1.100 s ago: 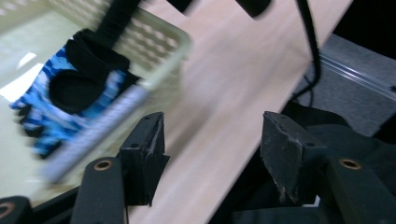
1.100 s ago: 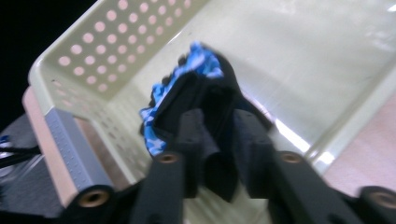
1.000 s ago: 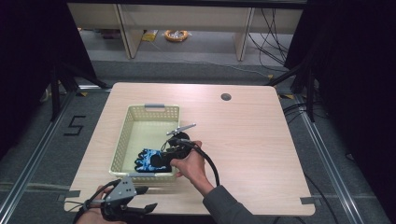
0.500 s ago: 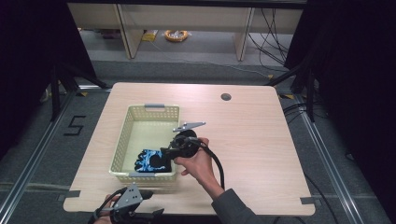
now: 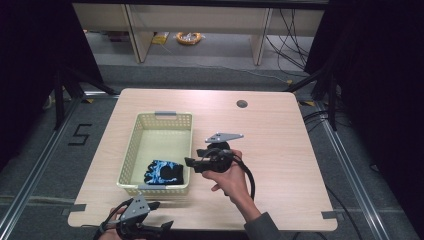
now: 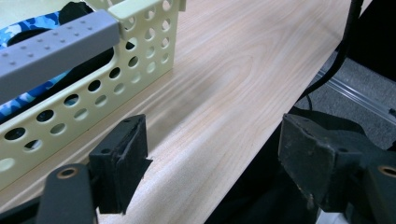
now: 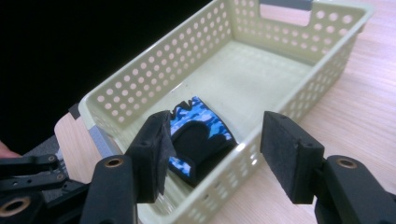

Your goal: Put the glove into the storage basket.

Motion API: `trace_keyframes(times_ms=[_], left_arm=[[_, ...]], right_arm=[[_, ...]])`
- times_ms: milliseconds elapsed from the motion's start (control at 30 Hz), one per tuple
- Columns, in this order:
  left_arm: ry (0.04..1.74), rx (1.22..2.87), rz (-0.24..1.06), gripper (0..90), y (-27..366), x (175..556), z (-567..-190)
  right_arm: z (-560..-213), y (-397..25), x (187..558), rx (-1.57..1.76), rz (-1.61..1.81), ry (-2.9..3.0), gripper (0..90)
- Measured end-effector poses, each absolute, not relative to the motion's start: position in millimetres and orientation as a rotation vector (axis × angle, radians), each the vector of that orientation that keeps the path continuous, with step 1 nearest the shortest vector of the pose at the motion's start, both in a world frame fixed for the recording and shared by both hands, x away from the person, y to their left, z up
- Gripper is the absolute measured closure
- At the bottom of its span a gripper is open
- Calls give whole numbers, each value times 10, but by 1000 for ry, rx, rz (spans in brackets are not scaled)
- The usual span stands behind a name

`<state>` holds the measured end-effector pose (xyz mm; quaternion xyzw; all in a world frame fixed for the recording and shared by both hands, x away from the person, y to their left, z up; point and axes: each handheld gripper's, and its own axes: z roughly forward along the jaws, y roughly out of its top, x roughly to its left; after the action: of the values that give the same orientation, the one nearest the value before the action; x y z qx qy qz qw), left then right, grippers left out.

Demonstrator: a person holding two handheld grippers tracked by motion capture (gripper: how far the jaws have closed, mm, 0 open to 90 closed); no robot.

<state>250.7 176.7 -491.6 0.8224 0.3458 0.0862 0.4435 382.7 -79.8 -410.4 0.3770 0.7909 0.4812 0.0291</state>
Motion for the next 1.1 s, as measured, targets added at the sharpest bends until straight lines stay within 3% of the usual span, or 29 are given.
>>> trace_keyframes(times_ms=[533, 1100], left_arm=[[856, 2020, 237, 238, 1843, 2542, -4901], [873, 2021, 238, 232, 1848, 2579, -4922]], right_arm=[[-4173, -1426, 3636, 1216, 1497, 2341, 411], [-4287, -1517, 3528, 1208, 1431, 2377, 321]])
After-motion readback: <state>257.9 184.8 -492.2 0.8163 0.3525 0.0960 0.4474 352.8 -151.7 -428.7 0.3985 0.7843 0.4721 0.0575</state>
